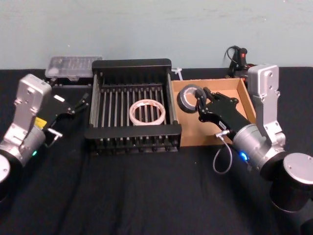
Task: Pick up the white tape and place it into the black box , Pick up the silver tape and place it into the brown box.
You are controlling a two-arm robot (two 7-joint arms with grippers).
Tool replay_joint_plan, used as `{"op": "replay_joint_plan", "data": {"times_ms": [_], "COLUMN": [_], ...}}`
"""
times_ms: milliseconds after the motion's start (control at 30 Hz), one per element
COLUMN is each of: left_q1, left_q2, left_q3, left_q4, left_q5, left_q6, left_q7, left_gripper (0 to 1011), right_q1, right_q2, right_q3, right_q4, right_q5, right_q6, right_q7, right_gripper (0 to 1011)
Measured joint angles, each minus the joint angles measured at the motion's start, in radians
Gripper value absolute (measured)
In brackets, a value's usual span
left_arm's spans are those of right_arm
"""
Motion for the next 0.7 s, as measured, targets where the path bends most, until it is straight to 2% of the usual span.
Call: {"op": "replay_joint_plan", "data": {"times_ms": [333,700], "left_q1": [0.000,0.000], "left_q2": [0.000,0.000], "left_q3": [0.000,0.000], "left_q4": [0.000,0.000], "left_q5": [0.000,0.000], "left_q6": [0.000,0.000], "left_q7": [0.000,0.000], "left_gripper": [1001,1001], "right_q1": [0.028,0.049], "right_q2": [-0.040,-0.074], "right_q3": [0.030,0.058], "right_q4": [0.060,0.110], "right_q5": [-0.049,-0.082], "right_q6": [-0.029,-0.021], "right_q7": [-0.036,-0.058], "right_gripper": [172,172]}}
